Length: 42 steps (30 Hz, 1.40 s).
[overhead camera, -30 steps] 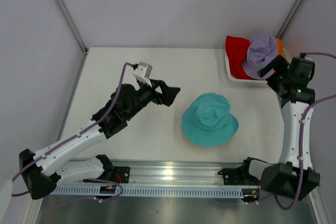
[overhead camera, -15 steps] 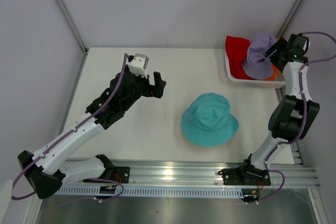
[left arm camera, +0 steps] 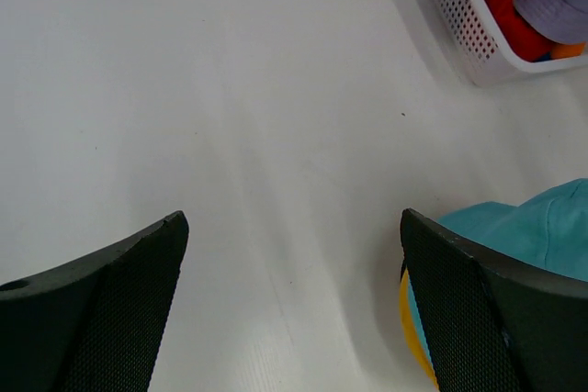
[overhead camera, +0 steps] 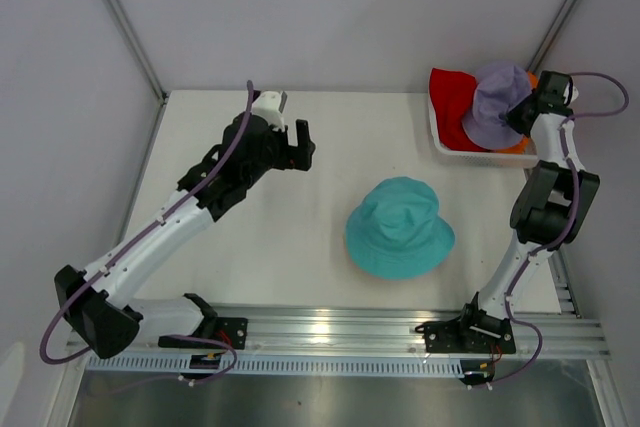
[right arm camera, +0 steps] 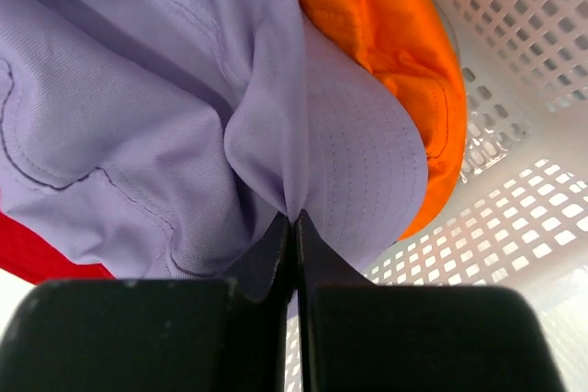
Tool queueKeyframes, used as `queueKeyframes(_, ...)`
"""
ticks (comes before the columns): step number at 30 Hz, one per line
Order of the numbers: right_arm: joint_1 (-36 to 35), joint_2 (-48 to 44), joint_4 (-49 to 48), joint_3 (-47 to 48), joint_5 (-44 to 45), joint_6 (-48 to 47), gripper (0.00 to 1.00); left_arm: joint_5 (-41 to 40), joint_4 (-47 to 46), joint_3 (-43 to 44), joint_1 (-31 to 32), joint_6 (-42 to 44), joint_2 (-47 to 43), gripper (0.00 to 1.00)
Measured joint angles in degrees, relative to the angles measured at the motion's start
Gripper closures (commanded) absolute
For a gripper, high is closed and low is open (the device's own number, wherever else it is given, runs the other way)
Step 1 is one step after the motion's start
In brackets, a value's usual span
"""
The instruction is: Stack the hats
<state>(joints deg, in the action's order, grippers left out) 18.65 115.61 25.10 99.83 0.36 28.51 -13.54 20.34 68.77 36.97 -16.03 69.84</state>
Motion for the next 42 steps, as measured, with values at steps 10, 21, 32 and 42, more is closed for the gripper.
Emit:
queueKeyframes(10,-0.11,-12.2,0.52,3.85,-4.0,-3.15,1.0,7.63,0.68,7.15,-0.15,0.07,2.08,0.0)
queueKeyframes(21,-0.5,-35.78,-5.92,7.56,-19.08,0.59,1.0,16.59,1.53,9.55,-0.17,-2.19,0.15,0.0)
queueKeyframes(32,-19.96,-44.87,-7.69,-9.07,-30.03,9.66,1.0,17.05,0.81,6.01,-0.46,-8.63,-2.19,0.0)
queueKeyframes(42,-24.57,-53.81,6.14,-14.05,-31.95,9.86,1.0,15.67,1.14,-3.56,-5.84,-11.91,-8.17,0.0)
